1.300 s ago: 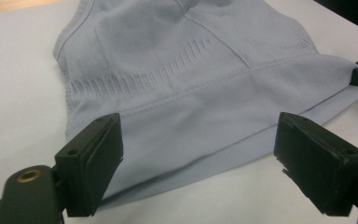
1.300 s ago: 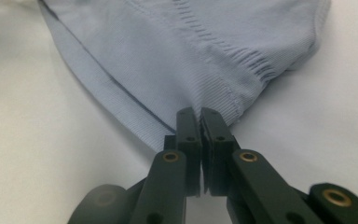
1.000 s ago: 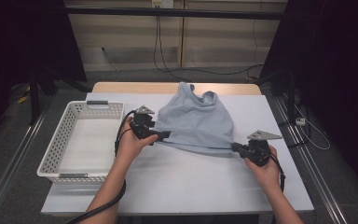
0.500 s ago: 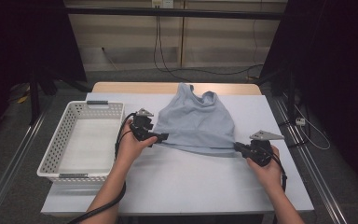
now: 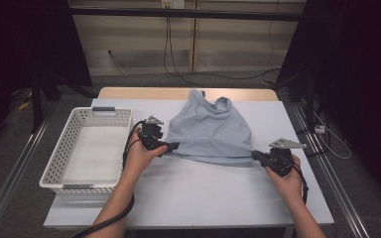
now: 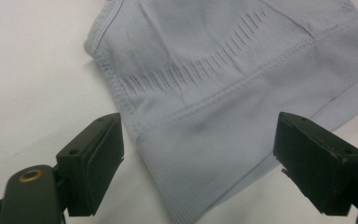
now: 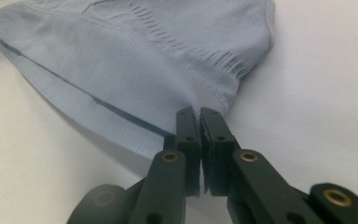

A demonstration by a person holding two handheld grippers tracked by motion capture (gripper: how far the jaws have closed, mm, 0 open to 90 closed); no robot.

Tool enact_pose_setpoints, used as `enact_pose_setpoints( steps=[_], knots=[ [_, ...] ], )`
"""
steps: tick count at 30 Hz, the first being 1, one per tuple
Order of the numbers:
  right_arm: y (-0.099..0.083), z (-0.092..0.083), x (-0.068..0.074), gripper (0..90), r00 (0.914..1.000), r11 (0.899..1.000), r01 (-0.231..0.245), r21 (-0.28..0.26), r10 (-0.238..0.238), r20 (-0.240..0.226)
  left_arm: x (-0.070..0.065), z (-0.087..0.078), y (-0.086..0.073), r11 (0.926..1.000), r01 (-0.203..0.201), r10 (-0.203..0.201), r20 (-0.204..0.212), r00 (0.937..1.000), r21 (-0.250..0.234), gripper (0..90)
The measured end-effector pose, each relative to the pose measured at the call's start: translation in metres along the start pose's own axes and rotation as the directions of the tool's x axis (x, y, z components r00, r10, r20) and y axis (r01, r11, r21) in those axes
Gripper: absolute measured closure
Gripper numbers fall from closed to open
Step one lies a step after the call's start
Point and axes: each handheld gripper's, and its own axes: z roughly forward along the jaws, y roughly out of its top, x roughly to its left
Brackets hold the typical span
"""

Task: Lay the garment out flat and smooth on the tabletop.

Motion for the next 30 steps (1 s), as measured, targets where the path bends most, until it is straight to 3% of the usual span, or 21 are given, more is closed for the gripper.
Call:
enact_pose_setpoints(
  steps=[15,21,30],
  knots=[
    [-0.001,0.0,-0.004,87.3,0.9996,1.0,-0.018,-0.005,0.018,0.021,0.0,0.006,-0.006,0.9998,0.005,-0.005,-0.006,1.0,0.019,19.1],
    [-0.002,0.0,-0.008,87.2,0.9994,1.0,-0.022,-0.004,0.022,0.027,0.002,0.009,-0.01,0.9991,0.004,-0.004,-0.001,1.0,0.041,29.3],
    [-0.004,0.001,-0.011,87.2,0.9991,1.0,-0.026,0.005,0.025,0.035,0.0,0.01,-0.012,0.9962,0.039,-0.041,0.036,0.9985,0.078,50.7]
  ],
)
